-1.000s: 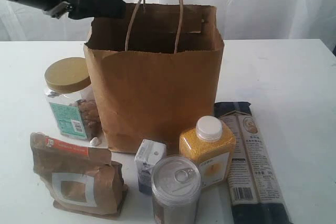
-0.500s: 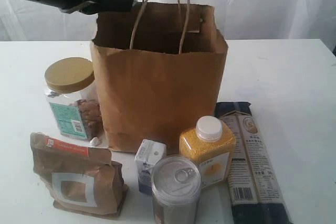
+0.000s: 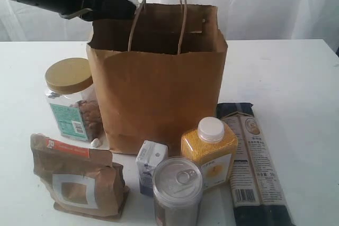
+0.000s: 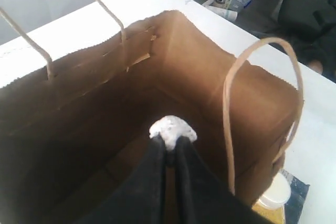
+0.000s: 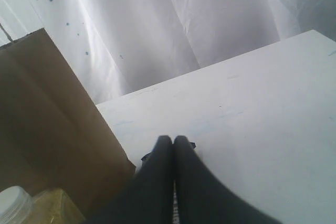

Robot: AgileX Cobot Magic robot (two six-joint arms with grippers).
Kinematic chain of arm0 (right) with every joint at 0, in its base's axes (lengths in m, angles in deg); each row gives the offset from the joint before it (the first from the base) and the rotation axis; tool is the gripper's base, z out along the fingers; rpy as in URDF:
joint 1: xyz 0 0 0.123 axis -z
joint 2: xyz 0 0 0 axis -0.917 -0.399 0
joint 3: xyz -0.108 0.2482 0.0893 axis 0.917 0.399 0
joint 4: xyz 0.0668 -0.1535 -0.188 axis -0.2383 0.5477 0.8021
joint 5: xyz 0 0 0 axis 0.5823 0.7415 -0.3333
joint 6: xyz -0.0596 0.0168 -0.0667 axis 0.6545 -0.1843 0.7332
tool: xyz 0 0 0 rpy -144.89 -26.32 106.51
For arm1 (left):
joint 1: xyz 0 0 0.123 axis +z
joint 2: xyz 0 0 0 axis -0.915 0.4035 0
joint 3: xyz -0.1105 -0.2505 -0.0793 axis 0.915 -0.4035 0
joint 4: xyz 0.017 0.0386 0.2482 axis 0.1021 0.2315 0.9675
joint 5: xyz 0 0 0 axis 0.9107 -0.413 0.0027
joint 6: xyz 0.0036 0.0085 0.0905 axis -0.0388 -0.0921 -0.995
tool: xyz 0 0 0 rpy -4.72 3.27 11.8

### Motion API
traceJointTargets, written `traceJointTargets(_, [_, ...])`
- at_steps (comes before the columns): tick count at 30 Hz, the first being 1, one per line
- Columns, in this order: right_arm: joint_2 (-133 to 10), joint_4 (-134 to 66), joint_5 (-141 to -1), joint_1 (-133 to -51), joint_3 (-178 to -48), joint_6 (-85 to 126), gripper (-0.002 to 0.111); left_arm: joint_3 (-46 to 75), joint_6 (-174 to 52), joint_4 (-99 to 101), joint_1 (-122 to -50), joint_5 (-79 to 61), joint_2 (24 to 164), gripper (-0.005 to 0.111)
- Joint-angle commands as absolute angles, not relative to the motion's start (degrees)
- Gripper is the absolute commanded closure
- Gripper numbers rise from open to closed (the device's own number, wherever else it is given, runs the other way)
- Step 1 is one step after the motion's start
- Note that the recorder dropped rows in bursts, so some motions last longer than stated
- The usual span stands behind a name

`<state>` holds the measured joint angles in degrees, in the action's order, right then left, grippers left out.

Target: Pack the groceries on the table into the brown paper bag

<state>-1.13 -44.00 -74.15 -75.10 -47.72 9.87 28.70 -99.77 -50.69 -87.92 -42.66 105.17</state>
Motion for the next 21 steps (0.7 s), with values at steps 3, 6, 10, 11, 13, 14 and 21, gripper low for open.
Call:
traceJointTargets(3, [-1.0,-43.4,-74.7,-74.9,-47.9,10.1,0.108,29.1,-99.5,-46.3,-88.2,-43.3,103.4,0.106])
traceJointTargets(6, [-1.0,-43.4,-74.7,-74.9,-47.9,10.1,0.108,29.1,-99.3,-46.3,-88.2,-43.5,103.2,0.106])
traceJointTargets(10, [-1.0,-43.4,-74.7,-74.9,-47.9,10.1,0.108,29.1,-99.3,-46.3,-88.2,-43.7,103.2,0.103])
traceJointTargets(11, [-1.0,-43.4,-74.7,-74.9,-47.9,10.1,0.108,29.1,-99.5,-46.3,-88.2,-43.8,103.2,0.097])
traceJointTargets(13, [-1.0,-43.4,-74.8,-74.9,-47.9,10.1,0.108,29.1,-99.5,-46.3,-88.2,-43.9,103.2,0.076])
traceJointTargets(14, [-1.0,-43.4,-75.6,-74.9,-47.9,10.1,0.108,29.1,-99.5,-46.3,-88.2,-44.1,103.2,0.062])
traceJointTargets(21, [-1.0,-43.4,-78.5,-74.9,-47.9,9.2,0.108,29.1,-100.2,-46.3,-88.2,-44.6,103.2,0.051])
